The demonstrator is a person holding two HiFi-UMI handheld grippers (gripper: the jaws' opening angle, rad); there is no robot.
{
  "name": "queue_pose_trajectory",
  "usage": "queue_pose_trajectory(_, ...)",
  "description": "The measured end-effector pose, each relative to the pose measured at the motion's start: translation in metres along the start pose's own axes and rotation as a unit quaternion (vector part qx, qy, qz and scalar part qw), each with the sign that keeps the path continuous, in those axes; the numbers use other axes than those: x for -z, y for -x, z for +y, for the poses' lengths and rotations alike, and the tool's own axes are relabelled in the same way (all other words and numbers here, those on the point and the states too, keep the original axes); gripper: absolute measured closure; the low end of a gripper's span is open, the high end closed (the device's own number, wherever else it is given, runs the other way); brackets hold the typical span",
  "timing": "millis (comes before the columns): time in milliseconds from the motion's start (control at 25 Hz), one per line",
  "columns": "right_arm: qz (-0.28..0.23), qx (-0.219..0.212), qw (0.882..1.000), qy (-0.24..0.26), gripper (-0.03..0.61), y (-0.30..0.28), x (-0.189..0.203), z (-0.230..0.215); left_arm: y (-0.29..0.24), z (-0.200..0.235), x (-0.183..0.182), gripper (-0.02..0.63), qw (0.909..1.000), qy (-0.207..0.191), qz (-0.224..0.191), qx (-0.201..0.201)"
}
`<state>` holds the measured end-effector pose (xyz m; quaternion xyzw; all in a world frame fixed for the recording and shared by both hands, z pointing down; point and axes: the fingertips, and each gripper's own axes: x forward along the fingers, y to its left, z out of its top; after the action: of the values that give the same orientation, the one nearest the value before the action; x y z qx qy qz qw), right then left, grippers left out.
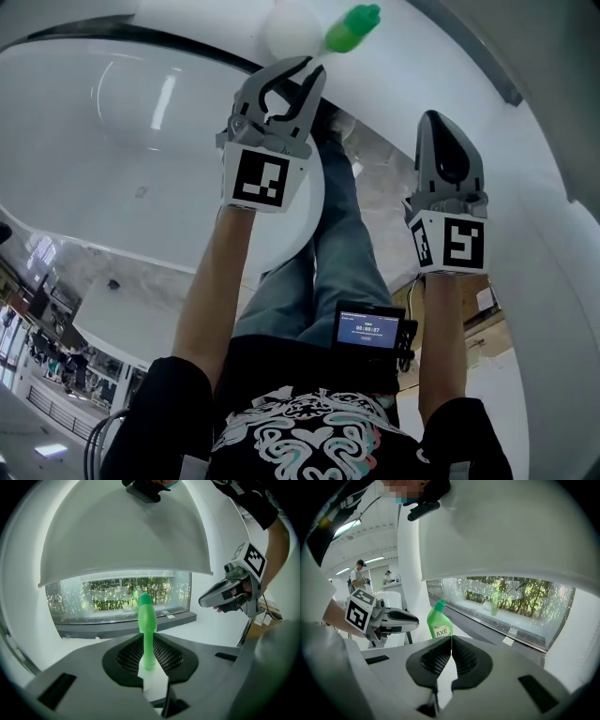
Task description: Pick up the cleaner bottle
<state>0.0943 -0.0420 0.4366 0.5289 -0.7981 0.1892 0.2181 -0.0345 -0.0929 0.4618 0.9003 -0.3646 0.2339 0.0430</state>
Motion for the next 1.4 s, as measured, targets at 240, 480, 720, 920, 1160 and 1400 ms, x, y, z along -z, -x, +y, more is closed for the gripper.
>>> queue_pose_trajectory(240,0.008,-0.011,1.000,-0.002,0.552,-0.024,0.019,-0.003,-0.025,-0.003,0.022,0.481,0.9992,0.040,0.000,0.009)
queue_pose_trajectory(480,0.017,-0.015,1.000,-0.013,0.552,-0.028,0.028,-0.007,-0.048,-0.007,0.026,0.384,0.9981,0.060,-0.006,0.009)
queue_pose_trajectory(720,0.025,-0.018,0.999,-0.014,0.552,-0.031,0.035,-0.012,-0.065,-0.004,0.031,0.357,0.9982,0.060,0.002,0.003)
queue_pose_trajectory(920,0.027,-0.018,0.999,-0.018,0.552,-0.033,0.037,-0.019,-0.077,-0.005,0.036,0.357,0.9982,0.059,0.012,0.004)
queue_pose_trajectory(1160,0.034,-0.020,0.999,-0.021,0.552,-0.040,0.043,-0.021,-0.090,-0.003,0.036,0.357,0.9982,0.059,0.010,0.004)
queue_pose_trajectory(1400,0.034,-0.022,0.999,-0.022,0.552,-0.048,0.045,-0.026,-0.100,-0.002,0.033,0.357,0.9984,0.057,-0.003,0.010)
